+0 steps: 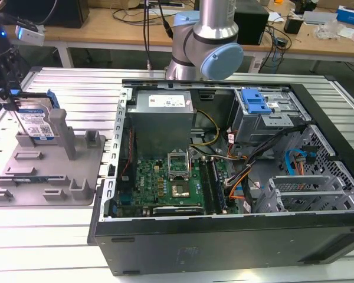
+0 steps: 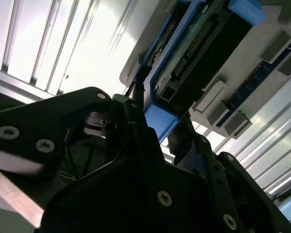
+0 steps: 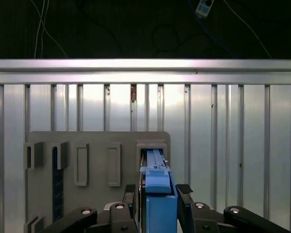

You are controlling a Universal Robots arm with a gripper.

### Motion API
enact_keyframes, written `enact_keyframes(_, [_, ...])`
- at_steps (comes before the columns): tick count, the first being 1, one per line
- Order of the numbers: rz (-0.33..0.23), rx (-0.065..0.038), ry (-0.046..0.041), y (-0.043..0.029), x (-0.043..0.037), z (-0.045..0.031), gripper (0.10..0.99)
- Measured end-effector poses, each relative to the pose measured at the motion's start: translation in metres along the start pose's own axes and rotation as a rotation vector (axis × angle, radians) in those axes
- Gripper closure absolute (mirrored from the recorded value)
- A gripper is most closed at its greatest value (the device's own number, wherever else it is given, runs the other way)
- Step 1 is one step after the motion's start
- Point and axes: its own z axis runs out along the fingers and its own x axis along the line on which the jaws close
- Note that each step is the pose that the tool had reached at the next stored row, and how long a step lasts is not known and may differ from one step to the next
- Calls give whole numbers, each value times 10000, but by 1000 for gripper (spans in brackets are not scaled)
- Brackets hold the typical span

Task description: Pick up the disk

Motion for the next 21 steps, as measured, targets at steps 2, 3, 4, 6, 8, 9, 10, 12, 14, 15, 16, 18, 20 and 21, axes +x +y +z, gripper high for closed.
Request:
enact_keyframes(2, [0, 1, 0, 0, 0, 0, 631])
enact_keyframes(3, [0, 1, 0, 0, 0, 0, 631])
enact_keyframes(4, [0, 1, 0, 0, 0, 0, 631])
enact_keyframes(6, [0, 1, 0, 0, 0, 6, 631])
enact_keyframes(8, [0, 1, 0, 0, 0, 8, 631])
enact_keyframes(9, [0, 1, 0, 0, 0, 9, 631])
enact_keyframes(10, [0, 1, 0, 0, 0, 10, 631])
enact_keyframes(12, [1, 1, 0, 0, 0, 10, 631])
enact_keyframes(14, [0, 1, 0, 0, 0, 11, 631])
enact_keyframes(15, [0, 1, 0, 0, 0, 11, 631])
enact_keyframes(16, [0, 1, 0, 0, 0, 12, 631])
enact_keyframes(18, [1, 0, 0, 0, 0, 12, 710])
enact_keyframes(20, [0, 1, 0, 0, 0, 13, 722])
enact_keyframes(21, [1, 1, 0, 0, 0, 14, 722])
